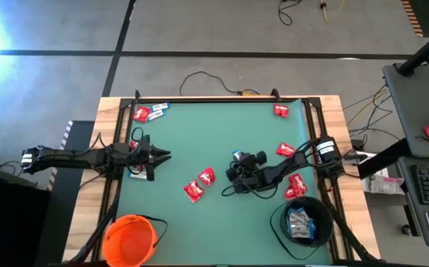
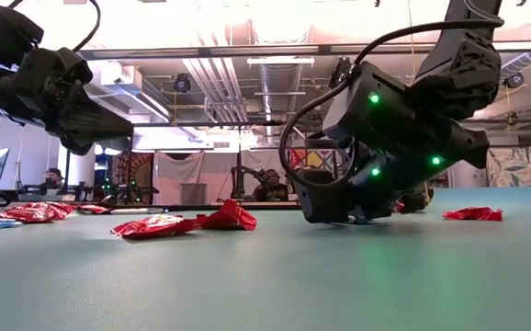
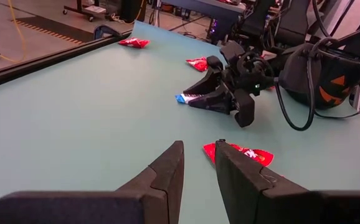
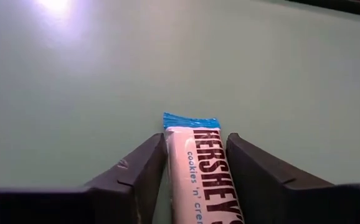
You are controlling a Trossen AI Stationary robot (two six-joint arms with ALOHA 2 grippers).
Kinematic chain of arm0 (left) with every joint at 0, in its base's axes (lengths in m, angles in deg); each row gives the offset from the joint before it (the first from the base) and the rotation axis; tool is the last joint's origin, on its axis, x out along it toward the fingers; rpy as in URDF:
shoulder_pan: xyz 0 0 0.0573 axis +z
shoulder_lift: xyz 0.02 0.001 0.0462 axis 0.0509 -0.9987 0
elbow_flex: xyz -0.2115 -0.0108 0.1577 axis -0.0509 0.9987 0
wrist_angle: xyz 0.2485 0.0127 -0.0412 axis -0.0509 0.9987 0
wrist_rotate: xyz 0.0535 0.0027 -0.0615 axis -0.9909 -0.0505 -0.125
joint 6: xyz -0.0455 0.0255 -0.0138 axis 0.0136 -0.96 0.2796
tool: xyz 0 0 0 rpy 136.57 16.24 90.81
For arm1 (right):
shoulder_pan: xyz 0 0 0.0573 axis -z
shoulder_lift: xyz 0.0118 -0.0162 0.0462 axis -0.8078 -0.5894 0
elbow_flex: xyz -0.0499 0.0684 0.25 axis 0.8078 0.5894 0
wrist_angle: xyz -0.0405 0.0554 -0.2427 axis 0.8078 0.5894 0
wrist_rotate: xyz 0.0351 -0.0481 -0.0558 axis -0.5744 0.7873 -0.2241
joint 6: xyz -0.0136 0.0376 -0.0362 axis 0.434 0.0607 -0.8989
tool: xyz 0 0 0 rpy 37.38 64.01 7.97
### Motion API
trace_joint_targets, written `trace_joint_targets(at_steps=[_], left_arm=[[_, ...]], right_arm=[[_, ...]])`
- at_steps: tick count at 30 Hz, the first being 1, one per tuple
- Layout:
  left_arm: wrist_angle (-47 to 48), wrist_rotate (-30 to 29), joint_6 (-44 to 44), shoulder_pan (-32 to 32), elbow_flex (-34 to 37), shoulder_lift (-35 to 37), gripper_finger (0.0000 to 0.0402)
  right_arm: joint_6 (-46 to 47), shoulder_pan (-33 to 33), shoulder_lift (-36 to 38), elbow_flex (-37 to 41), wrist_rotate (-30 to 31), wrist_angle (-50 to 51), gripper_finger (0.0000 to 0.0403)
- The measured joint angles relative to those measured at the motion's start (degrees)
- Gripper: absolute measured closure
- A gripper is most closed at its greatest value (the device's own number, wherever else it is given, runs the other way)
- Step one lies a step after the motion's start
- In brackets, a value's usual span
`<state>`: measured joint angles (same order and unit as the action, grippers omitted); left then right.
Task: Sort candy by brand, put in halloween buckets
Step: Put the white chocolate into the black bucket
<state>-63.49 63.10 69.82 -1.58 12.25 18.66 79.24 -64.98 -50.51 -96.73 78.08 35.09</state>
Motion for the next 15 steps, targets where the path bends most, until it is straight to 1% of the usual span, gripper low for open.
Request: trace_joint_targets(at_steps=[5, 8, 11, 15], left_arm=[[0.0, 0.0, 0.0, 0.0, 0.0, 0.0, 0.0326], [0.0, 0.0, 0.0, 0.0, 0.0, 0.0, 0.0326], [0.0, 0.0, 0.0, 0.0, 0.0, 0.0, 0.0326], [0.0, 0.0, 0.0, 0.0, 0.0, 0.0, 0.0326]], right_arm=[[-1.1, 0.0, 2.9, -0.1, -3.7, 3.1, 0.0281], [-4.7, 0.1, 6.6, 0.0, -6.6, 4.2, 0.0299], [-9.4, 0.1, 12.2, 0.1, -8.0, 4.5, 0.0301], [-15.1, -0.3, 20.9, 0.4, -14.6, 8.2, 0.0288]])
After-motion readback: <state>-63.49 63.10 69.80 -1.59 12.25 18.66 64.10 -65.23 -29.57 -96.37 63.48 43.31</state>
